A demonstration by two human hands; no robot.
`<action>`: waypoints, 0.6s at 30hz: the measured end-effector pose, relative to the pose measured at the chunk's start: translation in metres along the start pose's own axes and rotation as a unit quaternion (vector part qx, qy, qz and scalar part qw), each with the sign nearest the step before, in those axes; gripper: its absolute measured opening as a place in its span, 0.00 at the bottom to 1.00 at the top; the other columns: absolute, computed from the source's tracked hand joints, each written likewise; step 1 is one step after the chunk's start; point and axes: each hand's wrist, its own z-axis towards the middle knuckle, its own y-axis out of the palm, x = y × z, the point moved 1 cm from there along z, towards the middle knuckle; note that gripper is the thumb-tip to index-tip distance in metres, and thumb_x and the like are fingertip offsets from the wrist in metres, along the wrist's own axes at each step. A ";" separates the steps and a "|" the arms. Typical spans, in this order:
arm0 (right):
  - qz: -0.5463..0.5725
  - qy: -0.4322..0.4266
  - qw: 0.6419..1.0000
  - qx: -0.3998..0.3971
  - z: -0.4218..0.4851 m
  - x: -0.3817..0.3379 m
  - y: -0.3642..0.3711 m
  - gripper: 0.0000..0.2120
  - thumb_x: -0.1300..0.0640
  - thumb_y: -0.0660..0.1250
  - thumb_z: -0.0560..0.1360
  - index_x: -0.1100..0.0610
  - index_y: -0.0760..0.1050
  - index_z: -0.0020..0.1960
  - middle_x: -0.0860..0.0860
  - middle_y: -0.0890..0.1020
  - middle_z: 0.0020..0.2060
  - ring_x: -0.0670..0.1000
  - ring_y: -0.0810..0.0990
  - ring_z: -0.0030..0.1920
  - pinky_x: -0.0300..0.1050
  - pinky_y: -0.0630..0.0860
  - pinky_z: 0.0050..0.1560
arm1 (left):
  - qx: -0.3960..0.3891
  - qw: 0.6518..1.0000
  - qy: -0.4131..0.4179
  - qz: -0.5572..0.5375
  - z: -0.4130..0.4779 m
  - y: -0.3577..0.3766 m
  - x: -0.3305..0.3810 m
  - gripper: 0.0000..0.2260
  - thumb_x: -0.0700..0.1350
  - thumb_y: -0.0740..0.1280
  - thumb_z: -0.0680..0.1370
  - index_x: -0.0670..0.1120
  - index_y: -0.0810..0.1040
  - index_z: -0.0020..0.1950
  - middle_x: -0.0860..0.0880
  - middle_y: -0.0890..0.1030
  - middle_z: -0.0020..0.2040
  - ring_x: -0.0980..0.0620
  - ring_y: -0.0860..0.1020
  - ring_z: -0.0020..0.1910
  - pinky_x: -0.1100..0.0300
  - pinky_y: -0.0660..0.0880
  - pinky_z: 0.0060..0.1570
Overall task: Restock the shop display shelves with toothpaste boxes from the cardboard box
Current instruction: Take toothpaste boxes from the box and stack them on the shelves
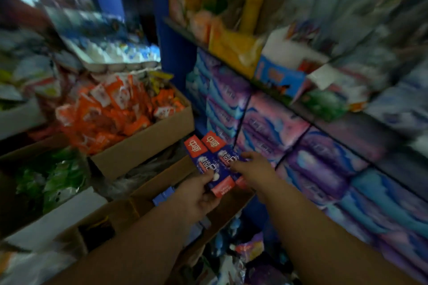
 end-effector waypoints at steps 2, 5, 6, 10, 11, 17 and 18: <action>0.072 -0.026 0.996 0.052 -0.026 -0.024 -0.012 0.31 0.50 0.78 0.61 0.56 0.70 0.60 0.54 0.79 0.52 0.53 0.80 0.50 0.50 0.78 0.54 | -0.024 0.999 0.024 0.002 -0.024 0.019 0.014 0.08 0.43 0.65 0.79 0.42 0.75 0.56 0.42 0.80 0.45 0.47 0.79 0.42 0.55 0.80 0.29; 0.197 -0.095 0.973 0.076 -0.061 -0.058 -0.029 0.19 0.55 0.75 0.70 0.55 0.70 0.55 0.55 0.79 0.48 0.50 0.80 0.44 0.44 0.79 0.44 | -0.070 0.996 0.061 0.008 -0.059 0.047 0.032 0.13 0.43 0.66 0.78 0.43 0.74 0.62 0.41 0.80 0.47 0.45 0.79 0.44 0.53 0.81 0.29; 0.250 -0.120 0.958 0.079 -0.073 -0.070 -0.033 0.14 0.59 0.73 0.72 0.55 0.71 0.53 0.56 0.80 0.47 0.51 0.81 0.43 0.44 0.80 0.42 | -0.084 0.994 0.074 0.017 -0.072 0.056 0.037 0.14 0.44 0.66 0.78 0.43 0.74 0.63 0.41 0.80 0.48 0.44 0.80 0.43 0.53 0.80 0.30; 0.388 -0.180 0.899 0.098 -0.112 -0.110 -0.039 0.17 0.64 0.67 0.75 0.53 0.67 0.60 0.58 0.80 0.52 0.57 0.82 0.49 0.55 0.81 0.49 | -0.151 0.980 0.125 0.026 -0.116 0.091 0.048 0.11 0.43 0.67 0.77 0.42 0.75 0.59 0.40 0.83 0.45 0.43 0.81 0.44 0.50 0.80 0.33; 0.400 -0.196 0.888 0.113 -0.119 -0.118 -0.041 0.18 0.64 0.66 0.76 0.52 0.65 0.62 0.57 0.79 0.52 0.57 0.82 0.48 0.55 0.81 0.49 | -0.176 0.975 0.135 0.025 -0.128 0.098 0.050 0.09 0.43 0.66 0.78 0.41 0.76 0.57 0.40 0.85 0.42 0.44 0.81 0.44 0.51 0.82 0.33; 0.388 -0.320 0.847 0.176 -0.174 -0.165 -0.086 0.14 0.60 0.67 0.76 0.49 0.67 0.57 0.56 0.81 0.50 0.55 0.84 0.47 0.58 0.81 0.49 | -0.280 0.930 0.230 0.062 -0.186 0.157 0.049 0.11 0.40 0.62 0.80 0.38 0.78 0.60 0.42 0.86 0.45 0.47 0.84 0.43 0.52 0.80 0.46; 0.375 -0.351 0.836 0.194 -0.186 -0.174 -0.098 0.12 0.59 0.66 0.77 0.47 0.67 0.56 0.56 0.81 0.50 0.55 0.84 0.47 0.56 0.82 0.49 | -0.297 0.919 0.248 0.074 -0.198 0.171 0.047 0.12 0.39 0.61 0.80 0.38 0.77 0.61 0.42 0.85 0.48 0.47 0.84 0.44 0.53 0.81 0.45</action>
